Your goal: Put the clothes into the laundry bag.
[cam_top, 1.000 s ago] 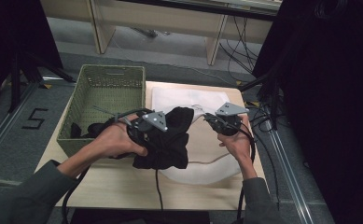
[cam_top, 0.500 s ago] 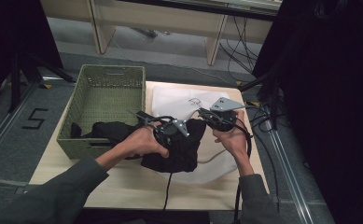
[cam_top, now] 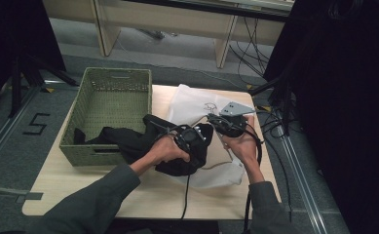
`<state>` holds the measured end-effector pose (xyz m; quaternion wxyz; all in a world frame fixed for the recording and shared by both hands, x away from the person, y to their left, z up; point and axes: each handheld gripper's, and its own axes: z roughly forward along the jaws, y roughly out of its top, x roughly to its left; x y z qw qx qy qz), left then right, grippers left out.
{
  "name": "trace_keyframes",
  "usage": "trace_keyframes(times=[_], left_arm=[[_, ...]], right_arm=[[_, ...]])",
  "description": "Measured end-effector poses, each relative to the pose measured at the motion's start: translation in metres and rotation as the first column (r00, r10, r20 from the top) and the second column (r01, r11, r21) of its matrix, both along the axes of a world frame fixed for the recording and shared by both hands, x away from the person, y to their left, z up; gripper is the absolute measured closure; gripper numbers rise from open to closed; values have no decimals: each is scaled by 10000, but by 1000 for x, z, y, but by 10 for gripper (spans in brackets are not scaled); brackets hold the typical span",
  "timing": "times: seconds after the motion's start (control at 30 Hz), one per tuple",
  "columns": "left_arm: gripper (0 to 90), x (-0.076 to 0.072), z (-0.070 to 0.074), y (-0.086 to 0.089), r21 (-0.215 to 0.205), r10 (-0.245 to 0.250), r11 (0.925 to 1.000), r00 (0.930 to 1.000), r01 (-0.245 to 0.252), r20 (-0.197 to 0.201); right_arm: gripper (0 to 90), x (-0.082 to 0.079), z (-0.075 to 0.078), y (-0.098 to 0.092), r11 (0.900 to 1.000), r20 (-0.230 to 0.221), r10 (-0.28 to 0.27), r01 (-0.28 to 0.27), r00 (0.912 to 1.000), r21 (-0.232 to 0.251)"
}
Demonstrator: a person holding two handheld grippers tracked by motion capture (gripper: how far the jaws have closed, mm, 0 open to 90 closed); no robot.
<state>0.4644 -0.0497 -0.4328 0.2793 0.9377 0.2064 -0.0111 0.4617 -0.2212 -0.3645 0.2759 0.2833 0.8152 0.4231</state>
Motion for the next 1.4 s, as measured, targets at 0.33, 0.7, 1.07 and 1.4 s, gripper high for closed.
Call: trace_keyframes(times=[0.33,0.7,1.07,1.4], left_arm=[[399,6,1,-3,-842,985,9915,9951,-992,-122],[143,2,33,13,-961,1631,9809,9845,-1689,-649],[194,-37,71,33,-1163,796,9905,9955,-733,513],[278,-111,34,31,-1762,237,9839,9990,-301,-384]], right_arm=[[882,3,-7,-3,10000,24,-56,56,10000,-11],[881,3,-9,-3,10000,-280,-35,36,9996,33],[881,3,-9,-5,9999,-186,-122,123,9998,56],[880,2,-8,-5,10000,-381,-51,48,9993,-67]])
